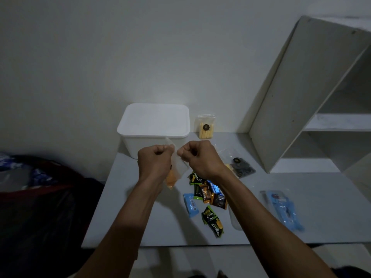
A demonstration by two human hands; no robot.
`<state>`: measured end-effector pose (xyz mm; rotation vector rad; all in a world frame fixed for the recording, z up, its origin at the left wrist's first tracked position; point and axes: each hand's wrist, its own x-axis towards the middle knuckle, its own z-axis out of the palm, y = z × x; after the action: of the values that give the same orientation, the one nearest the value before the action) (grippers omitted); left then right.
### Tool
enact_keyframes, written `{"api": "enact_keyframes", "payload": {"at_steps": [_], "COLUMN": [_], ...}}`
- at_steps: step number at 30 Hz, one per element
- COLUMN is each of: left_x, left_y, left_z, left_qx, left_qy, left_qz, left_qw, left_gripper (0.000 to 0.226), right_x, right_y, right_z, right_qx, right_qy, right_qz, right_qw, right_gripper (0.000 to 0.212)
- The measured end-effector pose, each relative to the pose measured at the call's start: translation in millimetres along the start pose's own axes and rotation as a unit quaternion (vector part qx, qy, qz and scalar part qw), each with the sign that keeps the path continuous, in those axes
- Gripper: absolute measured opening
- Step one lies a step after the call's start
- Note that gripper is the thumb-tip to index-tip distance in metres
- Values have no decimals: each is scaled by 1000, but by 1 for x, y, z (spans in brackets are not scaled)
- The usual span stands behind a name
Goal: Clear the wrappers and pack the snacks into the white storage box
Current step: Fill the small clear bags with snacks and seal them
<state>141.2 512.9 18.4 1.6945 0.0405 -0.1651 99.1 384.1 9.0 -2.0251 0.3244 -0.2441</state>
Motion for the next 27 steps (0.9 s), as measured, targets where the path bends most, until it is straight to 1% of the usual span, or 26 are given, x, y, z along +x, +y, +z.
{"api": "enact_keyframes", "payload": {"at_steps": [2,5,8,11,13,16,20,24,27], "left_x": [-3,1,2,-2,-4,-2,-1,1,-1], "left_y": [1,0,-1,-3,-3,-5,-10,-16,-17], "left_z": [1,1,0,1,2,1,0,1,3], "left_qx": [15,4,-2,31,41,21,-2,-4,3], "left_qy": [-6,-3,-1,-28,-32,-30,-41,-40,-42], "left_qz": [-2,-26,-46,-37,-38,-66,-93,-97,-91], "left_qw": [1000,1000,999,998,998,997,995,994,995], "left_gripper": [21,26,22,17,18,19,12,12,11], "right_x": [1,-1,-3,-4,-4,-6,-9,-12,-14], "right_y": [1,3,7,9,9,11,16,19,17], "right_z": [3,4,4,6,7,7,8,13,10], "right_qx": [3,31,32,13,2,15,26,44,9], "right_qy": [9,-3,-18,9,16,1,-7,14,9], "right_qz": [0,20,33,26,20,36,62,70,50], "right_qw": [1000,999,999,1000,1000,999,998,997,999], "right_gripper": [10,11,14,11,11,15,21,21,20]}}
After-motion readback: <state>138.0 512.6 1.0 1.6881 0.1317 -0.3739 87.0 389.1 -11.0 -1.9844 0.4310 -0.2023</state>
